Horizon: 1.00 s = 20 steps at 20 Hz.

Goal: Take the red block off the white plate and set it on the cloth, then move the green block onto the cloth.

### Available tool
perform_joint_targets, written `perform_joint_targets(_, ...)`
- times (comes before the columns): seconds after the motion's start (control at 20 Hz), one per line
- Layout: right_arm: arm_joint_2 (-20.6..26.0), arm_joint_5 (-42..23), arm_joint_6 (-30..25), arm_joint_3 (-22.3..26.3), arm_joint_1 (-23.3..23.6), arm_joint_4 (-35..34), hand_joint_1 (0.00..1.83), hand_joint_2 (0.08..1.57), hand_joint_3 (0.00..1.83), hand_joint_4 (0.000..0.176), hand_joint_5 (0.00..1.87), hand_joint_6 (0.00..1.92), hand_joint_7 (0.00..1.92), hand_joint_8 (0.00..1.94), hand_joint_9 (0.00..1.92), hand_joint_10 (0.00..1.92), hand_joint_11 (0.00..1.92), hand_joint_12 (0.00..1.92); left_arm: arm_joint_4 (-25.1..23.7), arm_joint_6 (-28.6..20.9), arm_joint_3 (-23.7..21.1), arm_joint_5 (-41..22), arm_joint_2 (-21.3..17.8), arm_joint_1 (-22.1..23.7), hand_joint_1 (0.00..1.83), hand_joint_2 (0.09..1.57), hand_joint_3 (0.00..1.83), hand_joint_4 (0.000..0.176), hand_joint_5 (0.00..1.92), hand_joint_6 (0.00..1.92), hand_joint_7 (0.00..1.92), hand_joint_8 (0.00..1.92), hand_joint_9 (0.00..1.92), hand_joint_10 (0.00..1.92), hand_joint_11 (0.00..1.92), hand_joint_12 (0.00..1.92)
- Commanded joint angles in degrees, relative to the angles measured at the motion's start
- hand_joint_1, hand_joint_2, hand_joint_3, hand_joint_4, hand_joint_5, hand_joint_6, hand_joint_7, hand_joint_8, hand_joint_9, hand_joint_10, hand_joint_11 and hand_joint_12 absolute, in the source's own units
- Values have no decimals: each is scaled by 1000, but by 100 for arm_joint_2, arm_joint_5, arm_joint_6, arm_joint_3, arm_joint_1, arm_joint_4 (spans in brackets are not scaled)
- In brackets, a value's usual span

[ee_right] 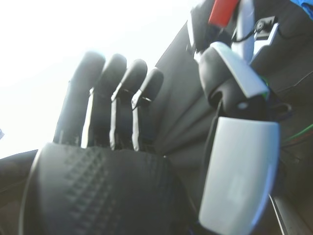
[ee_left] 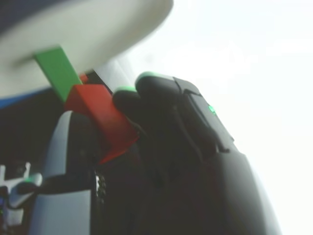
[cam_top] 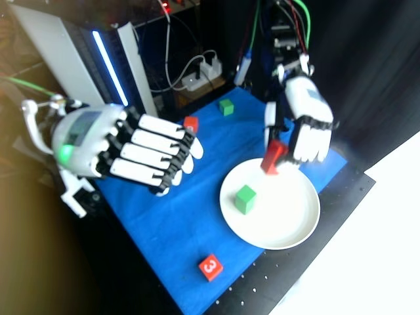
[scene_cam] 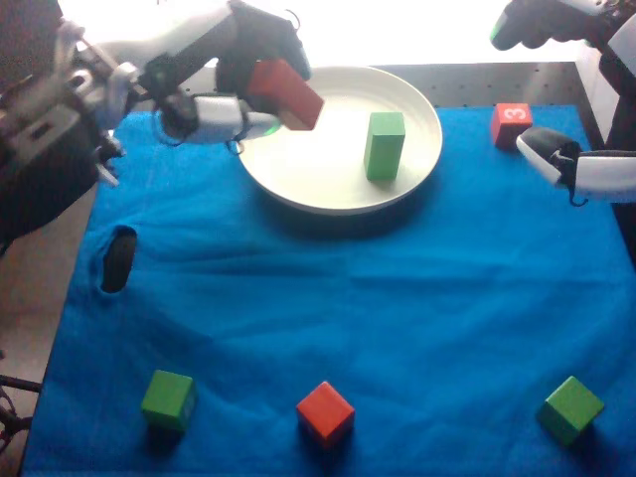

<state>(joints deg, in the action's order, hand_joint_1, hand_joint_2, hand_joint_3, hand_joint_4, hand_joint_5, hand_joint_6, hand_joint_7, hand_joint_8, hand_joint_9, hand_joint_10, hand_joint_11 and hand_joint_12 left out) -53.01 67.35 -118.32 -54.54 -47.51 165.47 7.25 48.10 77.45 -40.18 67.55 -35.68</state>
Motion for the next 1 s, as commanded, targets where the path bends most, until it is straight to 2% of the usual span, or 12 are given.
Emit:
perform_joint_targets(0.0,4,682,0,-1,42,96,1216,719,571,0,365,1048,367,1242,309,1545,364,1921,70,-35,-99,-1022,-101,-32,1354,1178,0,0,794,1087,863,1219,848,1489,776,1750)
perform_joint_targets(0.15,5,682,0,17,40,91,1239,716,568,0,357,1064,331,1247,264,1567,340,1921,81,-34,-472,-1455,-396,-282,1237,1183,0,0,804,1116,900,1289,821,1390,726,1703)
perform_joint_targets(0.2,5,682,0,23,38,83,1245,710,568,0,361,1075,336,1253,270,1576,340,1921,87,-34,-636,-1663,-522,-431,1327,1172,0,0,807,1103,905,1210,819,1412,676,1661)
perform_joint_targets(0.25,6,682,0,26,37,80,1264,709,562,0,361,1076,336,1253,260,1571,314,1921,105,-33,-751,-1810,-607,-559,1211,1174,1,0,842,1221,890,1134,756,1146,556,1609)
perform_joint_targets(0.3,7,682,0,30,36,76,1273,707,557,0,369,1076,368,1270,310,1586,369,1921,122,-32,-910,-1979,-718,-712,1350,1164,1,0,811,1087,919,1172,822,1410,653,1701)
perform_joint_targets(0.35,8,682,0,34,36,74,1286,698,566,0,362,1083,365,1302,318,1606,387,1921,124,-30,-1015,-2066,-789,-833,1358,1169,2,0,782,1093,913,1202,823,1439,658,1729)
perform_joint_targets(0.45,22,682,0,46,34,60,1279,693,575,0,366,1071,376,1291,330,1592,381,1921,134,-11,-1209,-2192,-904,-1041,1350,1194,5,0,724,1163,856,1286,781,1465,659,1655)
perform_joint_targets(0.55,30,682,0,58,26,43,1284,685,582,0,373,1071,382,1292,336,1597,390,1921,140,10,-1386,-2289,-996,-1258,1354,1184,0,0,742,1180,883,1203,799,1425,635,1583)
perform_joint_targets(0.6,32,682,0,60,23,39,1277,671,606,0,384,1082,391,1303,343,1608,398,1921,139,15,-1469,-2332,-1037,-1365,1355,1180,0,0,754,1181,896,1175,794,1427,620,1601)
perform_joint_targets(0.7,37,683,0,65,23,30,1274,665,620,0,374,1079,387,1273,331,1565,380,1921,139,22,-1623,-2390,-1104,-1552,1231,1204,5,0,778,1121,855,1400,703,1477,470,1847)
perform_joint_targets(0.85,50,683,0,73,23,23,1266,660,624,0,395,1083,421,1342,397,1671,487,1921,114,23,-1778,-2392,-1169,-1742,1184,1220,0,0,754,1186,834,1424,678,1374,449,1772)
perform_joint_targets(0.95,57,683,0,77,23,23,1231,672,617,0,402,1063,408,1340,396,1667,465,1921,109,25,-1845,-2412,-1203,-1823,1332,1220,1,0,712,1241,803,1348,714,1532,515,1746)
